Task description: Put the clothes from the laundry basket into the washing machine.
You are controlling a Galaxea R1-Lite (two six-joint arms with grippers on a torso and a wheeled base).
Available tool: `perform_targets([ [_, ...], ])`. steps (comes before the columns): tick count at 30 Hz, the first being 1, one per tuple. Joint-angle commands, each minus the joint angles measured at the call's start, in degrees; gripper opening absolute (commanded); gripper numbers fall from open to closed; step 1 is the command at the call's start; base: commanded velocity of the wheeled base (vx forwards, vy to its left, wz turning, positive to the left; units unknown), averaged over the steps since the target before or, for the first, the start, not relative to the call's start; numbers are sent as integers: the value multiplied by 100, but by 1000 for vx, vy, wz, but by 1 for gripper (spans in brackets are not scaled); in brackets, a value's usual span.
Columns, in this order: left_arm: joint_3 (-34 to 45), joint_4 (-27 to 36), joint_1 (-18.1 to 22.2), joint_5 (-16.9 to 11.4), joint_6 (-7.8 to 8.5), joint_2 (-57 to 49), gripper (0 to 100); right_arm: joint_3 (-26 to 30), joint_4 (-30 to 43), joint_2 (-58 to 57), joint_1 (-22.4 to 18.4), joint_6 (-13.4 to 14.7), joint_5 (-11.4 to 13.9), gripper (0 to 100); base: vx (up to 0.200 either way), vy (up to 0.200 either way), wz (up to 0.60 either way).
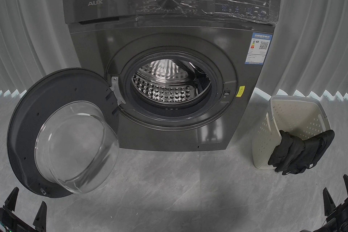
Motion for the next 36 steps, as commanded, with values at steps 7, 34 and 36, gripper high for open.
perform_targets([
  [7,101,-1,0,1,-2,-104,100,101,-4,-68,-4,0,2,100,0,-29,0],
  [34,101,-1,0,10,-2,-104,100,101,-4,-68,-4,0,2,100,0,-170,0],
  [36,101,-1,0,10,-2,-104,100,101,-4,-68,5,0,2,100,0,-200,0],
])
